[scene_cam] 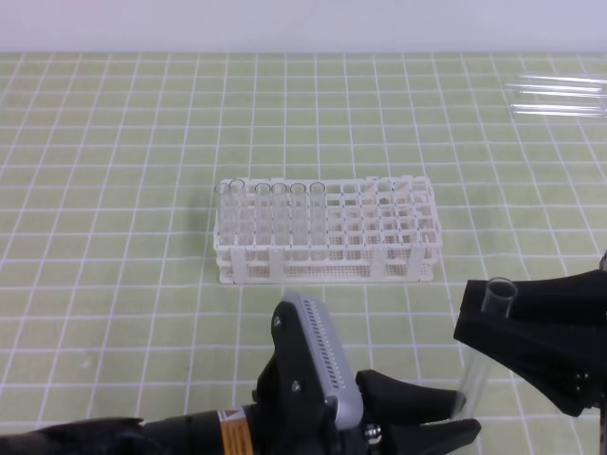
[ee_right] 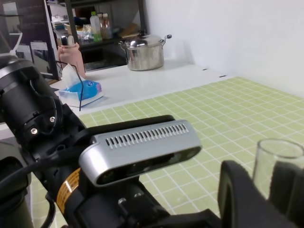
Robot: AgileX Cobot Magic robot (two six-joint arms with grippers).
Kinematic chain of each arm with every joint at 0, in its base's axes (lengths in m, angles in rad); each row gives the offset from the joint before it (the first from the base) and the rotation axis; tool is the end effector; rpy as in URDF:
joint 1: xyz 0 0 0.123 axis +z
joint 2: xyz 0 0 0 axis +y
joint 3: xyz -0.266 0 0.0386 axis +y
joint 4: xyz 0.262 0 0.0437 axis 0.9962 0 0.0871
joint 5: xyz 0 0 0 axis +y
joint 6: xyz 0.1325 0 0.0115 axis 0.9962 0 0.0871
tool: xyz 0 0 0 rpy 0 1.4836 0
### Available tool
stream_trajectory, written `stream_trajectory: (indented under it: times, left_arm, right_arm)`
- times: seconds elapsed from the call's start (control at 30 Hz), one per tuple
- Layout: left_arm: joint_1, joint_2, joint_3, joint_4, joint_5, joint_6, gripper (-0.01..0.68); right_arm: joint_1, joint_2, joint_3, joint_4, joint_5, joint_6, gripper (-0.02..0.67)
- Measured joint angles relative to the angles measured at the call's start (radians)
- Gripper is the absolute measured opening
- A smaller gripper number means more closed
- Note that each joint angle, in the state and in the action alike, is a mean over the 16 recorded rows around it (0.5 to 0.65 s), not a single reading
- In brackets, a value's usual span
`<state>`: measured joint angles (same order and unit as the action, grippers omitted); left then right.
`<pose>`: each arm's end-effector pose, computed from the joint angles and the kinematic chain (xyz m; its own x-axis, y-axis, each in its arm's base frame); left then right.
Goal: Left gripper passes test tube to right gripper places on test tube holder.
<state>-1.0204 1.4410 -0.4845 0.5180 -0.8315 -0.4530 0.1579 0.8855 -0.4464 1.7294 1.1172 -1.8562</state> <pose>0.1226 -0.2927 0.1894 -0.1410 0.0763 -0.9871 0.9749 0.1840 -0.1251 0.1576 0.1447 0.2792 -0.0992 0.0143 -0.9950 -0.9439 0.3152 0.0986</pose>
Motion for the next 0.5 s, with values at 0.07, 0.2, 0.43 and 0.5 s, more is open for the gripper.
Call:
stream_trajectory:
  times: [0.07,0.2,0.43,0.5]
  left_arm:
    - [0.001,0.000,0.000,-0.009,-0.001,-0.004,0.210]
    - [0.009,-0.005,0.001,-0.026,-0.003,-0.010,0.316]
    - [0.058,-0.048,0.013,-0.049,0.005,-0.002,0.470]
    - [0.079,-0.074,0.020,-0.050,0.023,0.004,0.485]
  right_arm:
    - [0.000,0.000,0.000,0.000,-0.002,-0.008,0.102]
    - [0.000,0.000,-0.001,0.000,-0.015,-0.026,0.102]
    - [0.000,0.000,-0.023,0.000,-0.088,-0.080,0.102]
    - [0.000,0.000,-0.036,0.001,-0.115,-0.095,0.102]
